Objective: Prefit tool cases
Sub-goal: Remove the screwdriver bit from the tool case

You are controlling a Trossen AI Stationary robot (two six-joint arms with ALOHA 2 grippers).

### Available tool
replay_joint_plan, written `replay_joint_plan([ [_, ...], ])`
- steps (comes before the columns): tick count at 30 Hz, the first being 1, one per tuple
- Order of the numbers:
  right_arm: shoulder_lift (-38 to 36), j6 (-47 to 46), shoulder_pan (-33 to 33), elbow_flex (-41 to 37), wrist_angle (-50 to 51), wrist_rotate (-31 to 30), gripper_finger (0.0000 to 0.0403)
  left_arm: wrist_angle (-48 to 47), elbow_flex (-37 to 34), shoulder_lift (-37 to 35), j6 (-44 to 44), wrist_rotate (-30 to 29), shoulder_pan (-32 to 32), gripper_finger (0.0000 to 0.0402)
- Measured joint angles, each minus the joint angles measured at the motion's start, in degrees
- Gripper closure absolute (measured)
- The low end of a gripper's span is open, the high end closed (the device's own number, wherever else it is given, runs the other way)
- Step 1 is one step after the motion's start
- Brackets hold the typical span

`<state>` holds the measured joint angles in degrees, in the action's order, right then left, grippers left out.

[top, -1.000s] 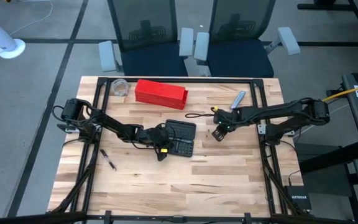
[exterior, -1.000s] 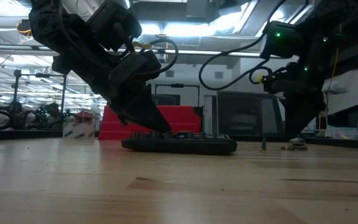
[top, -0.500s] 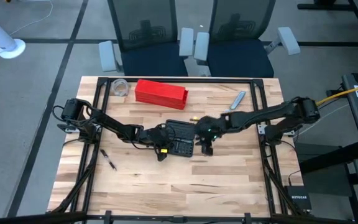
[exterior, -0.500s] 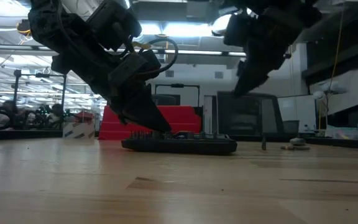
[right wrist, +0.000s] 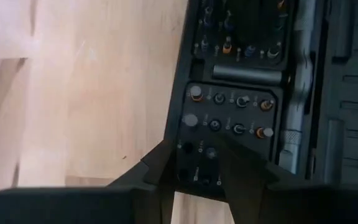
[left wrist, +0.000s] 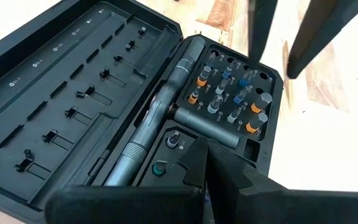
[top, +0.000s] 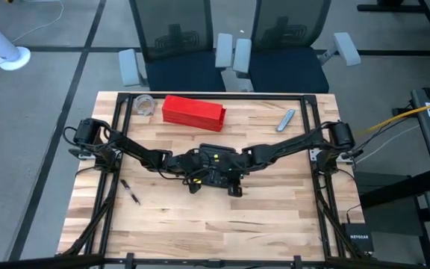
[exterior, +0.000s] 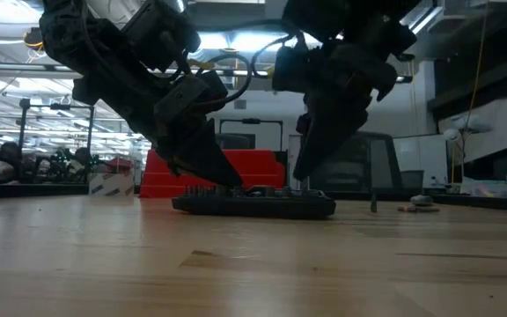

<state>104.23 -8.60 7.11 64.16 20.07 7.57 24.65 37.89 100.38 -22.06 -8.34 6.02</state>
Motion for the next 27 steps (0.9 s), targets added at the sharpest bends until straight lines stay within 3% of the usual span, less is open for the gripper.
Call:
replay_joint_plan([
  [11,0.39,0.06,0.00,-0.09,0.48,-2.48,0.0290,-0.03,0.00,0.00,0.24,0.00,0.00,0.0401],
  [27,3.40,-0.02,0.03,-0.09,-0.56,-0.74,0.0295,-0.02,0.00,0.00,0.01,0.02,0.00,0.0401],
])
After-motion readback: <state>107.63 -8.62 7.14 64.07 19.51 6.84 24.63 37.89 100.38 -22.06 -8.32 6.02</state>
